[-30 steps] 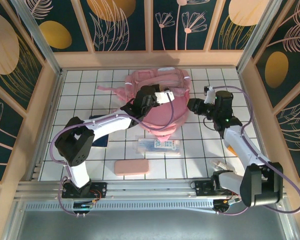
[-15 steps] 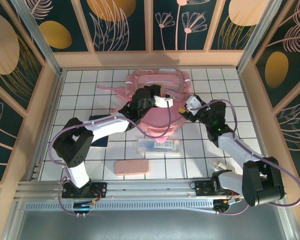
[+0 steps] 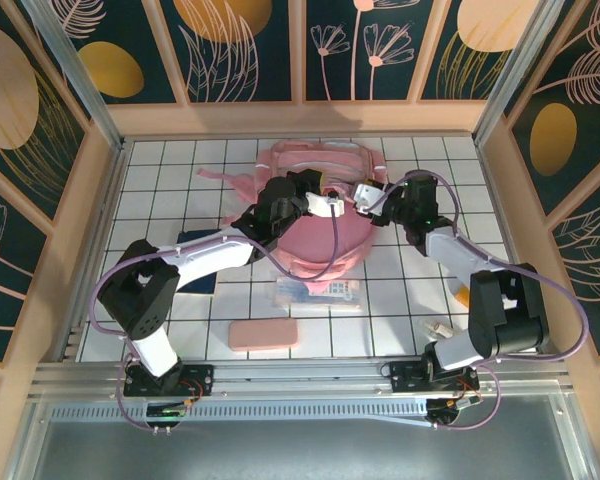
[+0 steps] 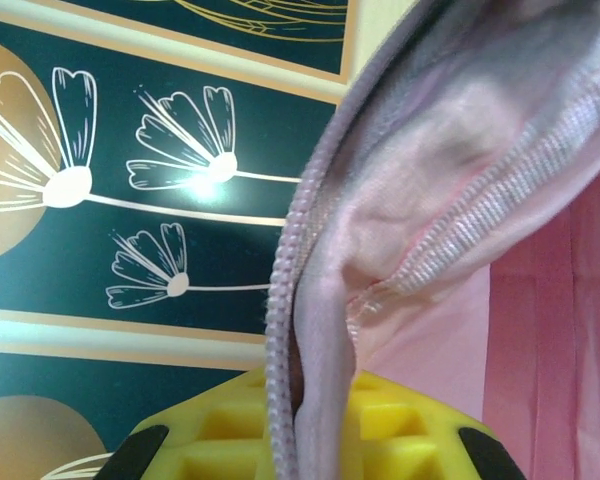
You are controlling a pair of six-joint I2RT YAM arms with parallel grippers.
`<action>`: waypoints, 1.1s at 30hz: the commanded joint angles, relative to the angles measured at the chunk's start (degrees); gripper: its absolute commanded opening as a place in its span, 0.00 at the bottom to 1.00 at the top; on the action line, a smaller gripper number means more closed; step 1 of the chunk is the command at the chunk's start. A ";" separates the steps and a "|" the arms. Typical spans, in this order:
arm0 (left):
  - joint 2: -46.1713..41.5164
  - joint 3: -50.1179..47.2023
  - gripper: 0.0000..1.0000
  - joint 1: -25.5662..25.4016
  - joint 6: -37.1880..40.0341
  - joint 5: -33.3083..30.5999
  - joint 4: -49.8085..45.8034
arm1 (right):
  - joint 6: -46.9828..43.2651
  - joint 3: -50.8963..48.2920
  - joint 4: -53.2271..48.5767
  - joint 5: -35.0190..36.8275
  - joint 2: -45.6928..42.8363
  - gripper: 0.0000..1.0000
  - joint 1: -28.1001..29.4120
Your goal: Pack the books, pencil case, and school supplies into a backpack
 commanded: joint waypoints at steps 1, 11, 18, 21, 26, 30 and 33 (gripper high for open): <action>-3.30 1.67 0.04 -0.15 -2.06 0.75 5.41 | 5.36 -0.32 11.46 2.04 -1.08 0.13 -0.26; -11.01 -7.72 0.81 5.97 -30.00 11.90 -1.42 | 19.05 -8.37 49.86 30.65 2.34 0.00 2.27; -9.88 -15.29 0.79 7.48 -36.35 19.24 -3.21 | 23.22 -9.19 62.44 43.92 7.73 0.00 3.92; -6.98 -13.12 0.76 8.96 -39.87 18.53 -3.30 | 22.22 -9.40 60.46 40.04 7.43 0.00 4.14; -3.75 -8.90 0.72 12.66 -46.65 20.31 -2.11 | 16.31 -12.25 54.21 24.06 4.52 0.01 3.56; -3.03 -6.18 0.74 14.99 -47.55 24.23 -1.47 | 7.81 -12.37 40.19 10.69 1.07 0.00 2.20; -1.92 -4.31 0.63 15.59 -43.07 28.42 -6.14 | 5.58 -11.02 34.60 8.55 -0.03 0.00 1.73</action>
